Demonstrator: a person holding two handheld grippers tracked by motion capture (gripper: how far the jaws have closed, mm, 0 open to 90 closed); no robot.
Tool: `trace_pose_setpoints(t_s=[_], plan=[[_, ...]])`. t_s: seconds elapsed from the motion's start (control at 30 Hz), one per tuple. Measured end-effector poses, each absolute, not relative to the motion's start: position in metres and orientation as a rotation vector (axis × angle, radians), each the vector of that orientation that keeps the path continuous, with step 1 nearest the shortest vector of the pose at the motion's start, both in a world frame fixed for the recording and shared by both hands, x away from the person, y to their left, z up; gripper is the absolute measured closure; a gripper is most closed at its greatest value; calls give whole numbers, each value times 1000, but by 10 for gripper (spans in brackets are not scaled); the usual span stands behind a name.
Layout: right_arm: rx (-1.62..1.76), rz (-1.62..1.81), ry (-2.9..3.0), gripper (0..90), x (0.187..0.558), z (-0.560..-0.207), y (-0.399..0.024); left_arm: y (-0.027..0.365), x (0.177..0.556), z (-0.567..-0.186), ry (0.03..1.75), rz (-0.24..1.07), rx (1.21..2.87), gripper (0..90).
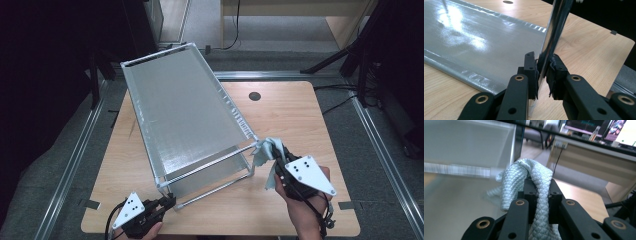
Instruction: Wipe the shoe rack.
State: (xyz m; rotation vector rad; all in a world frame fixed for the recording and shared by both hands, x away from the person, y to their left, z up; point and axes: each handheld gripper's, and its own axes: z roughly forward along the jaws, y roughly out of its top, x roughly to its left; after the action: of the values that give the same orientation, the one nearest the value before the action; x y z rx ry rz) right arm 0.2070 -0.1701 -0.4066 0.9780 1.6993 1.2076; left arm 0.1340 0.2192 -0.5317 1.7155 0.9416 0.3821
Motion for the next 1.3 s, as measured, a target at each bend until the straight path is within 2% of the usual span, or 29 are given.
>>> trace_pose_setpoints(t_s=[0.13, 0.27, 0.37, 0.43, 0.5, 0.57, 0.7, 0.8, 1.17, 1.3], plan=[[963, 1299, 1678, 819, 212, -386, -160, 219, 134, -532, 943, 382, 1715, 789], [874, 1376, 1713, 806, 226, -365, -122, 219, 135, -532, 941, 383, 1715, 789], [933, 1339, 1773, 634, 242, -369, -103, 220, 135, -532, 941, 380, 1719, 788], [1011, 1308, 1892, 601, 255, -381, -96, 220, 135, -532, 941, 378, 1719, 788], [1010, 1237, 1977, 629, 260, -394, -88, 220, 135, -532, 942, 376, 1717, 788], [989, 1242, 1957, 698, 257, -401, -85, 220, 135, -532, 943, 373, 1718, 788], [1041, 1262, 1979, 785, 255, -398, -83, 220, 136, -532, 943, 371, 1717, 787], [1055, 1286, 2003, 796, 253, -397, -80, 219, 136, -533, 946, 372, 1715, 786], [832, 1403, 2202, 810, 202, -403, 6, 213, 136, -533, 952, 374, 1721, 787], [827, 1394, 2206, 810, 204, -401, -3, 212, 135, -533, 953, 377, 1727, 789]])
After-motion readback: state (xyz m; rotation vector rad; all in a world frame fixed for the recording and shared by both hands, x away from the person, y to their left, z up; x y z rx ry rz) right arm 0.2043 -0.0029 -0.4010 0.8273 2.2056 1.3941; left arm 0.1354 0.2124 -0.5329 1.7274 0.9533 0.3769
